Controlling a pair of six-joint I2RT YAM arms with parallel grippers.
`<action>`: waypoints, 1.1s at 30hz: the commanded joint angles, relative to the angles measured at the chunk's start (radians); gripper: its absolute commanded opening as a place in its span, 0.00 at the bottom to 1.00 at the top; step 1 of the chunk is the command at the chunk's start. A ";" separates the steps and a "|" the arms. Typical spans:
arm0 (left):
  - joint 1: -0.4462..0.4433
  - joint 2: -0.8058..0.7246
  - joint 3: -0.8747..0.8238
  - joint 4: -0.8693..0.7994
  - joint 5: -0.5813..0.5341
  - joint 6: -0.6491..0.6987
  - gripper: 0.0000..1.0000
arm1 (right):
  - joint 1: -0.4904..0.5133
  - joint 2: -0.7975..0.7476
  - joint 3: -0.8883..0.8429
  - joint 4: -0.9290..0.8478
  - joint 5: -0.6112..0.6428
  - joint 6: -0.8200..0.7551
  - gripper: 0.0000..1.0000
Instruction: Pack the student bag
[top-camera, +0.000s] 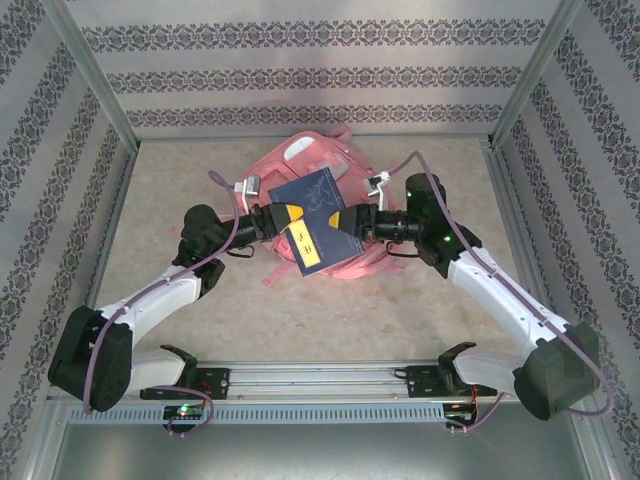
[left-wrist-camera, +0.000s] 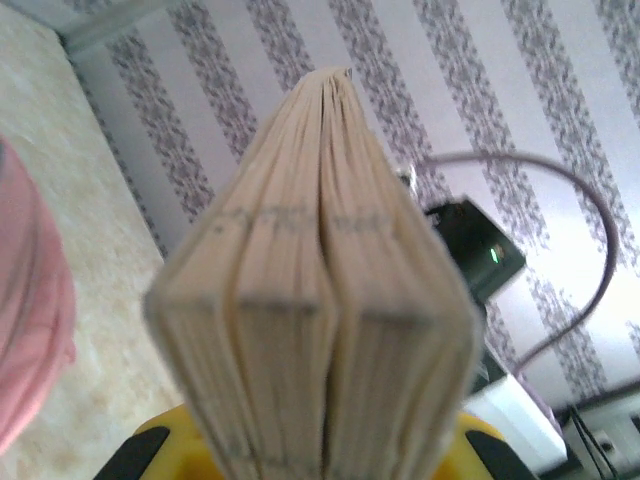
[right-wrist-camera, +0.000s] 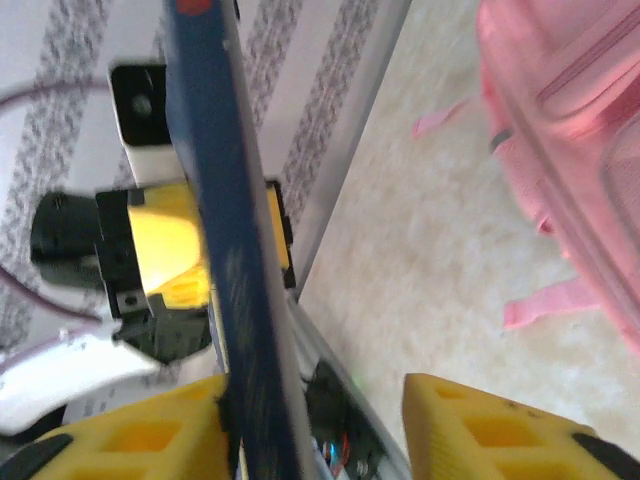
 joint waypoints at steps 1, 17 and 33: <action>-0.007 -0.036 -0.019 0.159 -0.217 -0.020 0.00 | 0.019 -0.065 -0.090 0.287 0.168 0.108 0.53; -0.007 0.062 0.052 0.223 -0.326 -0.049 0.00 | 0.141 0.138 -0.193 0.997 0.450 0.361 0.63; -0.010 0.024 0.041 0.113 -0.388 -0.008 0.00 | 0.179 0.203 -0.224 1.063 0.515 0.424 0.51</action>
